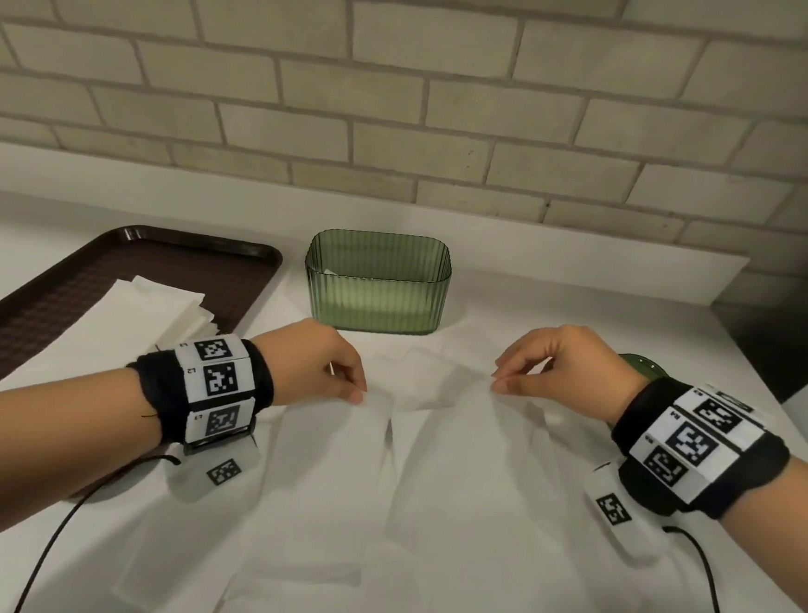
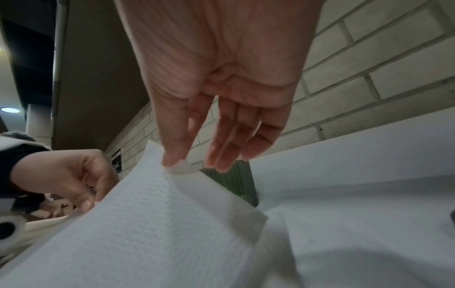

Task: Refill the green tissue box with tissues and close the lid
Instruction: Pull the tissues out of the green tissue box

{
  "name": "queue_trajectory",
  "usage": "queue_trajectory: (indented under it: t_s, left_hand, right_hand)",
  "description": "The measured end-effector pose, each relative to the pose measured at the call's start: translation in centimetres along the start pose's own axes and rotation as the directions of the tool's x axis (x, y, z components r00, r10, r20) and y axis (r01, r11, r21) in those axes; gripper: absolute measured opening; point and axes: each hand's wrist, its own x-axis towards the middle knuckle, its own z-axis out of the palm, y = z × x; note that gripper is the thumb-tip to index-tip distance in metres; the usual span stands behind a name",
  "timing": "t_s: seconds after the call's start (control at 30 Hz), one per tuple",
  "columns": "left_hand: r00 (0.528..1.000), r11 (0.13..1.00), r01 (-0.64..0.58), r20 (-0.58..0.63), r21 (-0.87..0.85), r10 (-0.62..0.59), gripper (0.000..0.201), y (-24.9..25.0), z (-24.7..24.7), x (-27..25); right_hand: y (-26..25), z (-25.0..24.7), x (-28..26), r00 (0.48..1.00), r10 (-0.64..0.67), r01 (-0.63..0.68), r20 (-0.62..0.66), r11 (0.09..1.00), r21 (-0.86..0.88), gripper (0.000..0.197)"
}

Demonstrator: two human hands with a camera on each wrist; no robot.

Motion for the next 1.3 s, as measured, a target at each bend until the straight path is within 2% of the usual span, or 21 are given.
queue_trajectory:
  t_s: [0.1,0.17,0.27,0.37,0.43,0.47,0.53,0.57,0.63,0.67,0.73,0.8,0.87,0.97,1.03,1.1,1.17,1.23,1.3]
  left_hand:
    - [0.999,0.999,0.001,-0.038,-0.035,-0.003,0.003,-0.4,-1.1,-0.7]
    - [0.998,0.987,0.021,-0.057,-0.161,-0.03,0.012,-1.0,-1.9,-1.0]
    - [0.992,0.899,0.045,-0.083,-0.436,-0.09,0.013,-1.8,-2.8,-1.4]
    - [0.972,0.812,0.087,-0.131,-0.578,-0.197,0.015,-3.2,-2.5,-1.3]
    - [0.95,0.747,0.189,-0.075,-0.638,-0.304,0.009,-4.0,-1.8,-1.2]
    - [0.936,0.727,0.255,-0.026,-0.638,-0.351,0.005,-4.2,-1.3,-1.3]
    - [0.907,0.757,0.396,0.092,-0.519,-0.411,0.02,-4.3,-0.2,-1.7]
    - [0.901,0.787,0.424,0.124,-0.448,-0.415,0.024,-4.4,0.2,-1.9]
    - [0.921,0.857,0.388,0.115,-0.338,-0.372,0.02,-4.5,0.8,-2.2]
    - [0.929,0.887,0.369,0.089,-0.277,-0.359,0.032,-4.8,1.1,-2.3]
    - [0.939,0.93,0.343,0.033,-0.13,-0.342,0.041,-4.9,1.3,-2.5]
    - [0.96,0.96,0.279,-0.032,-0.026,-0.279,0.037,-4.8,1.2,-2.9]
    - [0.968,0.97,0.241,-0.073,-0.023,-0.242,0.034,-4.7,1.1,-3.3]
    - [0.961,0.959,0.227,-0.118,-0.172,-0.249,0.04,-5.1,0.8,-3.7]
    - [0.948,0.891,0.255,-0.086,-0.375,-0.307,0.035,-5.8,0.8,-3.7]
    - [0.938,0.808,0.269,-0.046,-0.524,-0.342,0.024,-6.4,0.7,-3.8]
    - [0.94,0.751,0.262,-0.017,-0.606,-0.342,0.014,-7.1,0.5,-4.0]
    - [0.935,0.704,0.259,-0.01,-0.661,-0.353,0.02,-7.9,0.1,-4.2]
    - [0.927,0.587,0.254,0.019,-0.769,-0.375,0.026,-8.3,-0.6,-4.4]
  right_hand:
    - [0.4,-0.1,0.3,0.999,-0.025,0.026,-0.031,0.998,0.049,0.015]
    - [0.7,-0.4,0.7,1.0,-0.002,0.002,0.002,0.995,0.099,0.014]
    - [0.6,-1.1,1.3,0.996,0.067,-0.083,0.063,0.953,0.293,0.009]
    - [0.1,-1.7,2.1,0.991,0.13,-0.132,0.026,0.946,0.297,0.006]
    - [0.2,-1.7,3.0,0.982,0.187,-0.171,-0.021,0.936,0.309,0.013]
    - [0.3,-1.7,3.6,0.973,0.227,-0.202,-0.039,0.922,0.329,0.018]
    - [0.5,-1.7,4.7,0.949,0.314,-0.283,-0.026,0.885,0.371,0.024]
    - [0.6,-1.8,5.3,0.936,0.351,-0.329,0.011,0.865,0.379,0.025]
    - [0.3,-2.1,6.4,0.919,0.385,-0.389,0.083,0.852,0.352,0.026]
    - [0.0,-2.4,7.0,0.921,0.379,-0.386,0.088,0.864,0.323,0.025]
    - [-1.1,-3.2,8.3,0.949,0.314,-0.312,0.026,0.927,0.21,0.018]
    - [-2.5,-4.0,9.6,0.977,0.212,-0.207,-0.029,0.969,0.132,0.02]
    - [-3.7,-4.4,11.0,0.987,0.147,-0.129,-0.061,0.963,0.238,0.026]
    - [-4.5,-4.2,13.4,0.974,0.183,-0.076,-0.137,0.826,0.559,0.031]
    - [-4.6,-3.6,14.9,0.956,0.239,-0.07,-0.17,0.748,0.66,0.035]
    - [-4.6,-2.5,16.3,0.938,0.29,-0.092,-0.192,0.74,0.666,0.036]
    - [-4.3,-1.2,17.6,0.915,0.344,-0.137,-0.212,0.757,0.639,0.035]
    - [-3.9,0.0,18.6,0.9,0.382,-0.209,-0.211,0.802,0.559,0.035]
    - [-3.6,1.1,19.3,0.902,0.385,-0.283,-0.193,0.867,0.41,0.036]
